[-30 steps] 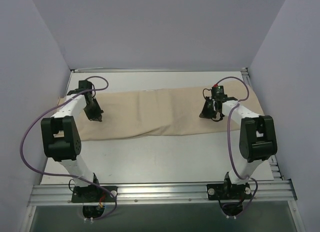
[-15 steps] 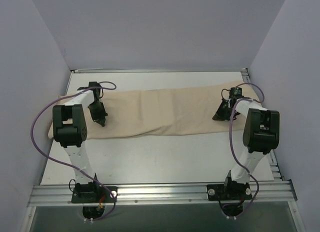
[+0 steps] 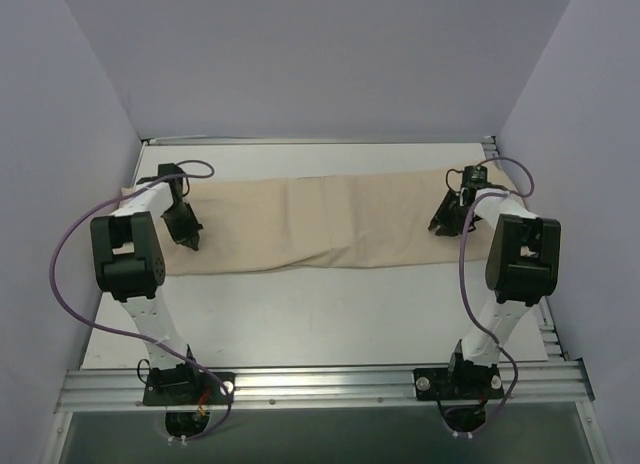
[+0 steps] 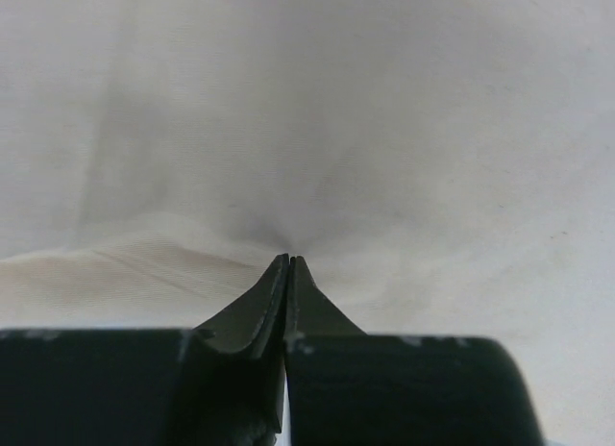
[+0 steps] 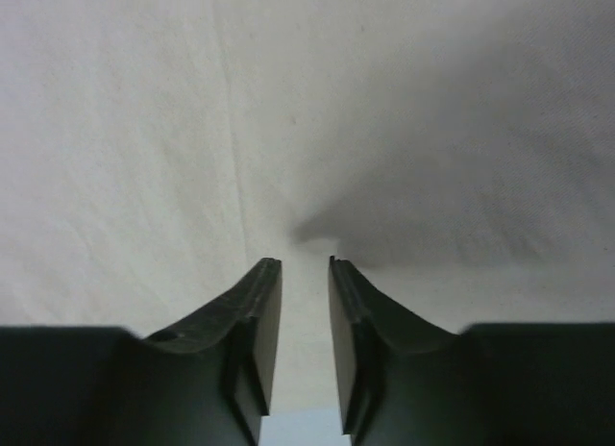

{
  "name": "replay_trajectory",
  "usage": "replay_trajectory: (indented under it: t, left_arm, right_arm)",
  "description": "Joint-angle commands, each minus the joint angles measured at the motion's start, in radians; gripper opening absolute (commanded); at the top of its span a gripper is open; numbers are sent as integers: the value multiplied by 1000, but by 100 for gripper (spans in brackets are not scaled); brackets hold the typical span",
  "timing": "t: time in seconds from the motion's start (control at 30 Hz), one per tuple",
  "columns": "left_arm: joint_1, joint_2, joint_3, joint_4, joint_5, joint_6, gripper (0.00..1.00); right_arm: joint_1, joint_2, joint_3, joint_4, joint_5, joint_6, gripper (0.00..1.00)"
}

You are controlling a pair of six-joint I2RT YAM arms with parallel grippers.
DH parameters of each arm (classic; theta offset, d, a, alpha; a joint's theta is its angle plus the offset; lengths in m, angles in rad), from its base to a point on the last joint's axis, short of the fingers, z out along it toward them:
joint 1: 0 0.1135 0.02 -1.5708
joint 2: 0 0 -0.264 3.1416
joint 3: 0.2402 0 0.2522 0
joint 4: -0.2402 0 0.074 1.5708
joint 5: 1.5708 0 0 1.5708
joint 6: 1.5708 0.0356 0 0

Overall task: Open and lay out the surgical kit
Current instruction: Open the surgical kit at the center of the board.

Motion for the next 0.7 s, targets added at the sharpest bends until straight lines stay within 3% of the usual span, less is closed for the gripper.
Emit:
replay_trajectory:
  t: [0.0, 0.07, 0.2, 0.33, 0.5, 0.57, 0.67]
  left_arm:
    - [58, -94, -1, 42, 43, 16, 6]
    - [58, -115, 12, 47, 48, 31, 10]
    - [47, -158, 28, 59, 123, 56, 24]
    - [26, -180, 33, 73, 222, 51, 32]
    - [13, -194, 1, 76, 281, 36, 33]
    - [13, -192, -16, 64, 284, 38, 33]
    - [12, -203, -37, 59, 276, 44, 33]
  right_arm:
    - [9, -88, 114, -26, 114, 41, 30]
    - [18, -67, 152, 12, 129, 69, 38]
    - [72, 22, 314, 65, 209, 89, 43]
    - [124, 163, 513, 85, 119, 69, 52]
    - [224, 379, 817, -50, 148, -28, 58]
    - [253, 476, 976, -184, 267, 4, 56]
    - [297, 539, 1074, -269, 400, 78, 55]
